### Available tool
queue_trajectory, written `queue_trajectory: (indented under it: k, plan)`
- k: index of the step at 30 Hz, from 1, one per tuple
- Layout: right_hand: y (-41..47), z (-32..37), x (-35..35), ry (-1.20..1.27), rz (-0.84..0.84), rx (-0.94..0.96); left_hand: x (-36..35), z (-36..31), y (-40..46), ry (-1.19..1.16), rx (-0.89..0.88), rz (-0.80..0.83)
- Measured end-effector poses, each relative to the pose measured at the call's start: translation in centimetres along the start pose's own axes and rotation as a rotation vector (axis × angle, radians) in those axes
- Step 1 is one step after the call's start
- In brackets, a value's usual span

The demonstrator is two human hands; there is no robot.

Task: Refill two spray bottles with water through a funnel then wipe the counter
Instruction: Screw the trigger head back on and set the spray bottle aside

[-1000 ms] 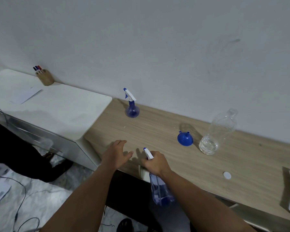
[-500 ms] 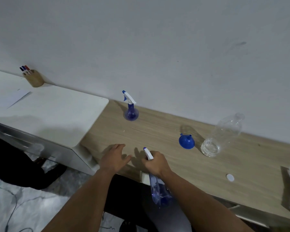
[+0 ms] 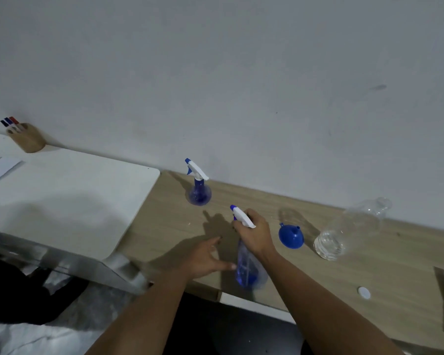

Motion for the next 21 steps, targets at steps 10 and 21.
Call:
queue_trajectory:
  k: [10, 21]
  plan:
    - [7.9, 6.5, 0.8, 0.267, -0.035, 0.176, 0.1, -7.6, 10.0, -0.017, -0.291, -0.247]
    - [14.0, 1.0, -0.6, -0.015, -0.073, 0.086, 1.0, -5.9, 17.0, 0.307, -0.235, -0.392]
Point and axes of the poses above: each hand's wrist, its own y-axis towards the middle knuckle, its own x-axis out of the back of the hand, z = x × y, the point moved 3 cm from there along y, towards the middle knuckle, and after that the axes turned 5 degrees about -x, right-handed, at the moved point
